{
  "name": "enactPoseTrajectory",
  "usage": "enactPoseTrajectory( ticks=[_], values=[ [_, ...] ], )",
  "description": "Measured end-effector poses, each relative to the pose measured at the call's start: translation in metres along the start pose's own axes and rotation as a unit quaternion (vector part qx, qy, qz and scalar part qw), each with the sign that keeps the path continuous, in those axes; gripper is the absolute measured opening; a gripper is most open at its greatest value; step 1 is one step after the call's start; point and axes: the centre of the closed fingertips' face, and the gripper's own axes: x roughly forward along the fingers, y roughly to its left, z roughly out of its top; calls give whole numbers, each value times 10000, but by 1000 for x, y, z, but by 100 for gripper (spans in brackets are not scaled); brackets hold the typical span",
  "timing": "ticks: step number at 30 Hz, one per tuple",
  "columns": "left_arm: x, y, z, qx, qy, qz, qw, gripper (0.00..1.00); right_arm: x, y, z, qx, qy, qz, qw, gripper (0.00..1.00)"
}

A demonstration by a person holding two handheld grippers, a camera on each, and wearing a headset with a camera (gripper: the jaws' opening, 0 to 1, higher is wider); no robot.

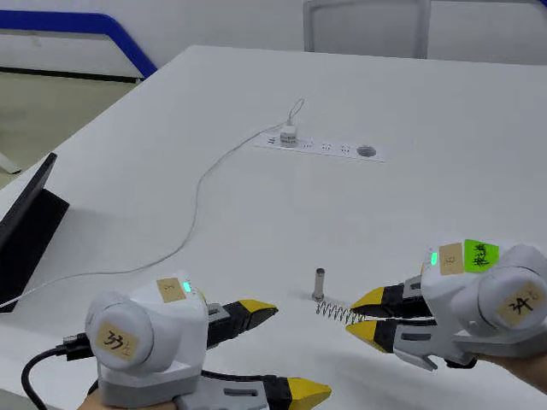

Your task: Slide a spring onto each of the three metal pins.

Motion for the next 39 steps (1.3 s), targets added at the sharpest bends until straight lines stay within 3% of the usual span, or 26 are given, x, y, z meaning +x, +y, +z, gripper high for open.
enactPoseTrajectory(
  ticks=[3,7,10,14,18,24,33,37,39],
  values=[
    [7,-5,8,254,67,-176,9995,59,-11,8,3,-174,-66,45,9998,11],
    [12,-17,17,419,174,-532,9975,49,-20,18,-1,-484,56,69,9988,11],
    [15,-23,20,598,208,-688,9956,45,-26,24,-3,-522,61,88,9986,11],
    [19,-30,19,760,302,-778,9936,39,-31,29,-1,-508,-10,140,9986,11],
    [20,-34,21,711,246,-817,9938,37,-33,31,-1,-529,-18,166,9985,11],
    [22,-41,22,887,281,-920,9914,28,-36,37,-2,-657,-13,251,9975,11],
    [23,-44,24,1065,300,-996,9889,14,-37,40,1,-651,-94,318,9973,11],
    [23,-47,21,1427,375,-1063,9833,12,-37,41,0,-702,-59,361,9969,11],
    [23,-47,22,1485,363,-1058,9826,11,-38,41,0,-731,-67,366,9966,11]
  ],
)
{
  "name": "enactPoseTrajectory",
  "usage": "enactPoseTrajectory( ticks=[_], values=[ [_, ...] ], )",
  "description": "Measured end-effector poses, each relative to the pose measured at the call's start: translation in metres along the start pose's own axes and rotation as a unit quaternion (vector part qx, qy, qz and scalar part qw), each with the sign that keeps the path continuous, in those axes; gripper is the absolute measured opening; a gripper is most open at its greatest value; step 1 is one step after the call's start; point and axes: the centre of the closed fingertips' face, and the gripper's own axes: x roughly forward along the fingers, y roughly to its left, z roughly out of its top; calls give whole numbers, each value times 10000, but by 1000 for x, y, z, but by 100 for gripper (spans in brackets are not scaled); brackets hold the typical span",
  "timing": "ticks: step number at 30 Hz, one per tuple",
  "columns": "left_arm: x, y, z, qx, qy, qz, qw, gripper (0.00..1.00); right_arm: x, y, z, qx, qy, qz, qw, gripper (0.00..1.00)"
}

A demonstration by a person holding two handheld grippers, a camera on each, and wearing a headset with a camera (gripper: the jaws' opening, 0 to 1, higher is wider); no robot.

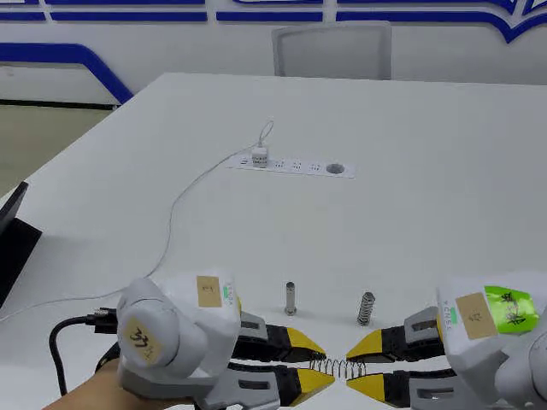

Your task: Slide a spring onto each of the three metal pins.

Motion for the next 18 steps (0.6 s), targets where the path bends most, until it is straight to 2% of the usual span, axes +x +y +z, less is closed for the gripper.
enactPoseTrajectory(
  ticks=[6,11,12,13,18],
  values=[
    [-3,3,5,169,-97,69,9998,11,-2,-5,4,25,-68,-67,10000,11],
    [-4,1,6,332,-49,9,9994,10,-2,-4,5,-9,-68,-42,10000,11],
    [-4,-2,6,369,-19,-84,9993,10,-2,-5,4,-15,-32,-86,10000,12],
    [-5,-3,8,397,-80,-62,9992,10,-2,-6,4,-38,-37,-96,9999,12],
    [-5,-4,9,420,-101,-57,9990,9,-4,-5,5,12,-101,-73,9999,12]
  ],
)
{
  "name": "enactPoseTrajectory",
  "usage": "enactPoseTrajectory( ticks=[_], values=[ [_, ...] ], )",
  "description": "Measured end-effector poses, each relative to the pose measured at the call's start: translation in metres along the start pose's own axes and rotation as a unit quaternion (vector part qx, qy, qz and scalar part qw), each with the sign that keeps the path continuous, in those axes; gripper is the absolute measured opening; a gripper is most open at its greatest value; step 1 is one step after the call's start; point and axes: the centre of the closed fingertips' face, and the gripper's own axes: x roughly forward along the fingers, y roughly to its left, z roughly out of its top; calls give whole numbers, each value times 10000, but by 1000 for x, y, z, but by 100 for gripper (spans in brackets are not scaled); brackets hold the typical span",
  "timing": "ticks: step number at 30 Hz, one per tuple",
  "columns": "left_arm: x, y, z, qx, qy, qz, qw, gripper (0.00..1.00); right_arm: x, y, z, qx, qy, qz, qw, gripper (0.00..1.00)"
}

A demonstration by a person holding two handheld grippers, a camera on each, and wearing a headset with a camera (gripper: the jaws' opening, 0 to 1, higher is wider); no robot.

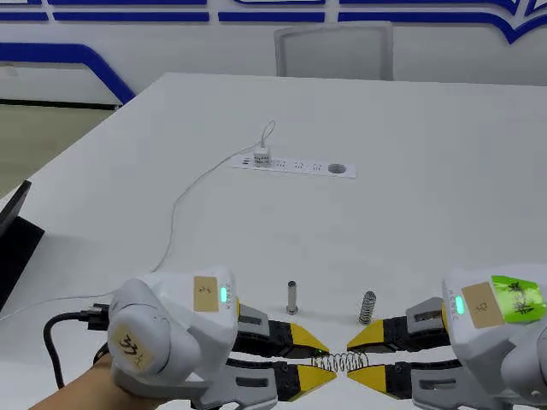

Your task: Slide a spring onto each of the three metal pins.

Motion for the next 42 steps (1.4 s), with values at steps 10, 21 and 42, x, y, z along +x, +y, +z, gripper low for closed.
enactPoseTrajectory(
  ticks=[10,21,42],
  values=[
    [0,0,3,28,-47,-13,10000,9,1,0,-5,424,-45,133,9990,18],
    [-1,-6,4,106,-24,-129,9999,9,-3,4,-4,719,-225,246,9969,11],
    [-5,6,-2,-48,-6,194,9998,9,-7,-5,53,1263,-1314,319,9827,11]
  ],
)
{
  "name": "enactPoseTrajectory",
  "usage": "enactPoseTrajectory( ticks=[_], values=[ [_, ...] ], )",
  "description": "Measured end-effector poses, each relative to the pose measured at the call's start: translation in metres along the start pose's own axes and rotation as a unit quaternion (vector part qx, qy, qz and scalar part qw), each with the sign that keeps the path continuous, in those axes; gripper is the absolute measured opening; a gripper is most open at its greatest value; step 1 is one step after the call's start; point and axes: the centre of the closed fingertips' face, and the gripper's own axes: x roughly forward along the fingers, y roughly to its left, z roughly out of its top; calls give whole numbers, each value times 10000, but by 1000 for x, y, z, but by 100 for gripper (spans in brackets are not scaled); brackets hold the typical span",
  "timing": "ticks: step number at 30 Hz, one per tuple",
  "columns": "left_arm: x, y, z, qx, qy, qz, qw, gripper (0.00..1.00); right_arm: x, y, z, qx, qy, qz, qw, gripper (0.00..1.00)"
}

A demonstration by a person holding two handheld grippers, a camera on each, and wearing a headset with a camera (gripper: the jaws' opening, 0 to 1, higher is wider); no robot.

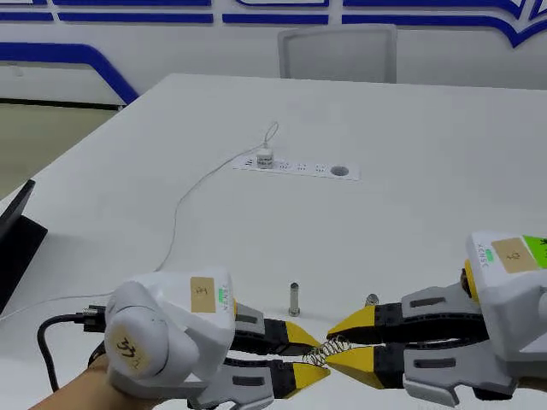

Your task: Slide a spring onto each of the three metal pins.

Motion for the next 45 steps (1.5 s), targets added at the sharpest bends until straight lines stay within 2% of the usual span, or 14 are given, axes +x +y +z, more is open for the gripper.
enactPoseTrajectory(
  ticks=[2,14,16,19,25,28,35,43,44,45],
  values=[
    [0,-1,2,-79,-89,6,9999,10,1,0,4,141,-110,-10,9998,11],
    [-4,6,-7,-471,-100,299,9984,12,11,-6,2,253,31,-144,9996,11],
    [-6,9,-13,-528,-7,353,9980,17,11,-9,3,227,48,-176,9996,11],
    [-11,13,-19,-678,21,449,9967,27,11,-13,7,216,37,-205,9996,11],
    [-24,24,-31,-1047,-60,745,9917,37,13,-20,5,173,127,-298,9993,11],
    [-31,27,-36,-1122,-110,878,9897,43,14,-23,4,110,186,-311,9993,11],
    [-44,35,-40,-1450,-435,1199,9812,59,16,-42,1,127,337,-502,9981,11],
    [-52,35,-56,-1600,-335,1299,9780,71,20,-70,0,162,471,-773,9958,11],
    [-53,36,-57,-1626,-354,1337,9770,73,21,-73,0,160,491,-818,9953,11],
    [-53,37,-57,-1713,-415,1423,9740,74,22,-78,-1,109,537,-876,9947,11]
  ],
)
